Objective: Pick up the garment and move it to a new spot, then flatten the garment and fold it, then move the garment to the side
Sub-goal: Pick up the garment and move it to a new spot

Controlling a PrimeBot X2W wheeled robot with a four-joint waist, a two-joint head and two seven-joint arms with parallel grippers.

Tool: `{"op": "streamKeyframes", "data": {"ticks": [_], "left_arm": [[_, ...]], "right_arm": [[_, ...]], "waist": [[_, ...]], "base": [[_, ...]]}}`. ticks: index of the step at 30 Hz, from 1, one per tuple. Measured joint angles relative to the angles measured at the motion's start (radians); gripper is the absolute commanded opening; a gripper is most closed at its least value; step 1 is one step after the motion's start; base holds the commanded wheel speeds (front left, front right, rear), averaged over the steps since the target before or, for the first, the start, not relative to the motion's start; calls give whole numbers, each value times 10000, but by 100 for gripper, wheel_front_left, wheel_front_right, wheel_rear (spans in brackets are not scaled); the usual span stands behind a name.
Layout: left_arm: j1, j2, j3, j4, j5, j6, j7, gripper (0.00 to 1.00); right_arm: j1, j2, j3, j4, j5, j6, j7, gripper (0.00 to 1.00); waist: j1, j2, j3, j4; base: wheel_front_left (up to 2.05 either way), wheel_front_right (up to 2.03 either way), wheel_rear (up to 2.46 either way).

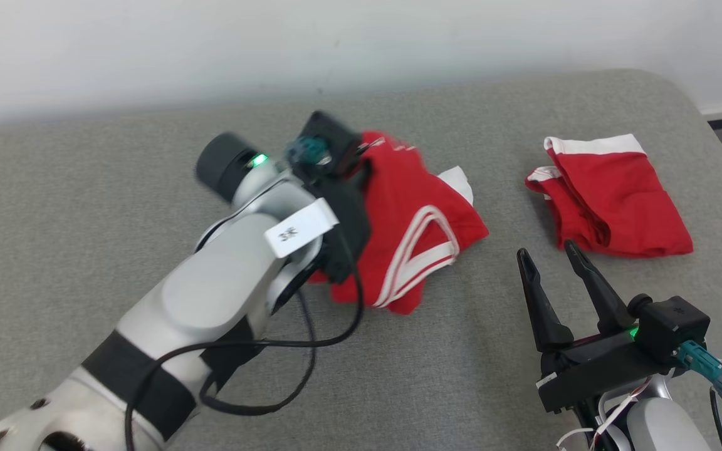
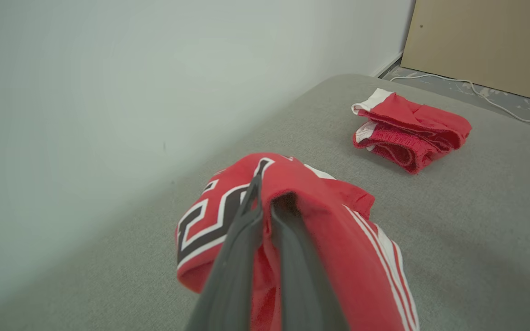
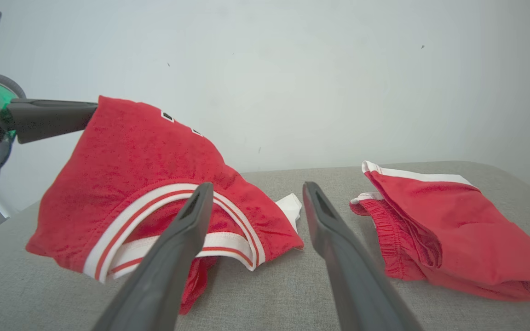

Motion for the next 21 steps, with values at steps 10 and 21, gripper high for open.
{"op": "streamKeyframes", "data": {"ticks": [10, 21], "left_arm": [[1053, 546, 90, 2010, -422, 6, -424, 60], [1362, 646, 391, 3382, -1051, -424, -575, 100]], "right_arm": [[-51, 2, 27, 165, 17, 0, -113, 100], [-77, 2, 71, 368, 117, -2, -130, 100]], "waist": [[0, 0, 173, -190], [-1, 0, -30, 228]], "base": [[0, 0, 0], [0, 0, 0]]}}
